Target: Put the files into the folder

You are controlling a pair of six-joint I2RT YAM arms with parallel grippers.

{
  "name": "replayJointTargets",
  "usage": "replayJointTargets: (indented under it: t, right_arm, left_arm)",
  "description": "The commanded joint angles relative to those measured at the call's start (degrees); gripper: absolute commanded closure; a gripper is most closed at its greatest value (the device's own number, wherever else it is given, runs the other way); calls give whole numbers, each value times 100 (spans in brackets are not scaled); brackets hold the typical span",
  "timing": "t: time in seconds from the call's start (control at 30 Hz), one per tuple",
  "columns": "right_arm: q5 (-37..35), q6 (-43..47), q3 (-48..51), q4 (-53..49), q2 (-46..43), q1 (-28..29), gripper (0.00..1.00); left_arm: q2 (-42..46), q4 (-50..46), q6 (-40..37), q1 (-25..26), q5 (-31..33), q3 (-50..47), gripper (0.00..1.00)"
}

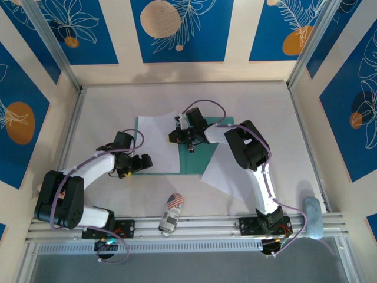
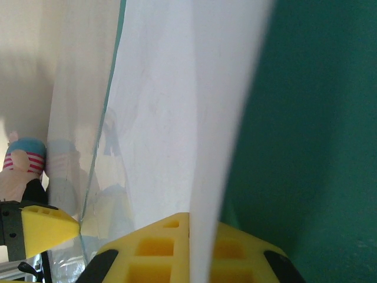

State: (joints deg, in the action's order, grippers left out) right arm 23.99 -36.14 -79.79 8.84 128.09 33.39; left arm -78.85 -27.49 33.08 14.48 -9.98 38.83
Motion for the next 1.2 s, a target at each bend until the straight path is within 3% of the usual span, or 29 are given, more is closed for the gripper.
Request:
replayJointTargets:
  t: [0.0, 0.3, 1.17]
  right_arm:
    - [1, -73, -30, -27, -47, 37, 100]
    - [-43, -60, -78, -88, -47, 39, 100]
    - [52, 235, -254, -316, -65, 43, 100]
  left_arm:
    - [141, -101, 19, -41, -81, 53, 3]
    - [625, -572, -47, -41, 142, 209, 0]
    - [250, -326, -6, -42, 216, 0, 0]
